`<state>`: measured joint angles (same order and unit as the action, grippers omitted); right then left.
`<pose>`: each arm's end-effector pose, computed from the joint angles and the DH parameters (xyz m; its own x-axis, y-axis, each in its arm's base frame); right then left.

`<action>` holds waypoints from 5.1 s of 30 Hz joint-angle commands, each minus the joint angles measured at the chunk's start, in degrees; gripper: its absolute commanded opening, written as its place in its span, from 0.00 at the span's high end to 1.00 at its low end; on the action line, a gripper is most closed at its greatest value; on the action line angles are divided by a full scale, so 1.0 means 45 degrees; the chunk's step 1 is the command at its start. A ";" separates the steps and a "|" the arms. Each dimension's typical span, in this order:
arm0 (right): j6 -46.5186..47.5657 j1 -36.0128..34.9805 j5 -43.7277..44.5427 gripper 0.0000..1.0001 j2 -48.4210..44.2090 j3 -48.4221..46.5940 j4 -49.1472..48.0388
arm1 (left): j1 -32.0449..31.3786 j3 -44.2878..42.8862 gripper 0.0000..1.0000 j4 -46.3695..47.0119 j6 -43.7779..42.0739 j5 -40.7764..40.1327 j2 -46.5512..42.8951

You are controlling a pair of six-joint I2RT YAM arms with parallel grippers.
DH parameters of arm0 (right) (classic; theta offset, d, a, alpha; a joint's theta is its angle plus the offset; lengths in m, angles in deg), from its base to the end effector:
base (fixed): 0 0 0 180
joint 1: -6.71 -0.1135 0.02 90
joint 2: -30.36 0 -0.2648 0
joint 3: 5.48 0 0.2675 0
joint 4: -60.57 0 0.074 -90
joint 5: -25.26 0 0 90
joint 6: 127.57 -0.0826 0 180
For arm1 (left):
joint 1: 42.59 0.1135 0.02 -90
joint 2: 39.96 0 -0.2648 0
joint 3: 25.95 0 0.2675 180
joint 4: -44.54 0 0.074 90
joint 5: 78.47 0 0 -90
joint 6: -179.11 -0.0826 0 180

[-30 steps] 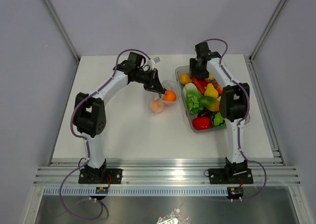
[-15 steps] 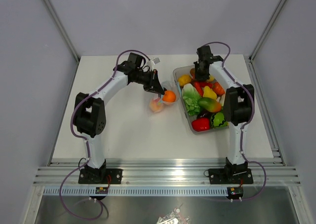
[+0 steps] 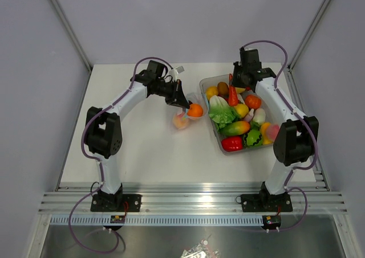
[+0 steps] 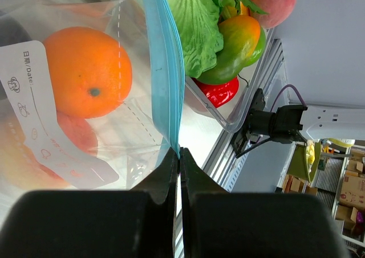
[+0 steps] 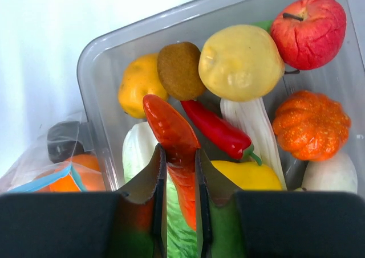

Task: Place the food in the zip-top bag and seal the zipper
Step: Pick up the fake vegetable from the bin, then place the fake vegetable in the bin, then pick up the fake fruit from the bin, then place the fake fruit in the zipper food storage bag.

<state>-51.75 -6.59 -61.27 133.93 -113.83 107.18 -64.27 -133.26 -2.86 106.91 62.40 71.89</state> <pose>0.4539 0.1022 0.2889 -0.6748 0.0918 -0.7323 -0.0211 0.9894 0.1434 0.4065 -0.2306 0.2388 -0.9038 0.1517 -0.4003 0.4214 0.4791 -0.7700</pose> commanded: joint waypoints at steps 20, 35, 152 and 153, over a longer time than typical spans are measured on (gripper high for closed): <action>-0.1031 -0.0091 0.2802 0.92 -0.2430 0.1062 -0.1307 | 0.0050 0.0243 1.00 0.0406 -0.0011 -0.0075 -0.0755; -0.1186 0.1295 0.2883 0.74 -0.0619 0.0538 0.1387 | 0.0070 0.0223 1.00 0.0328 -0.0108 -0.0074 -0.0755; -0.5856 -0.3804 0.1359 0.40 -0.2331 0.3560 -0.3455 | 0.0343 0.0867 1.00 0.0796 0.0848 0.0590 -0.1555; -0.5738 -0.3609 0.1282 0.43 -0.2312 0.3581 -0.3319 | 0.0362 0.0868 1.00 0.0778 0.0829 0.0609 -0.1555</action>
<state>-79.59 -25.28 -58.91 127.70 -98.43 90.20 -63.15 -129.74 -1.57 110.14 62.70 68.37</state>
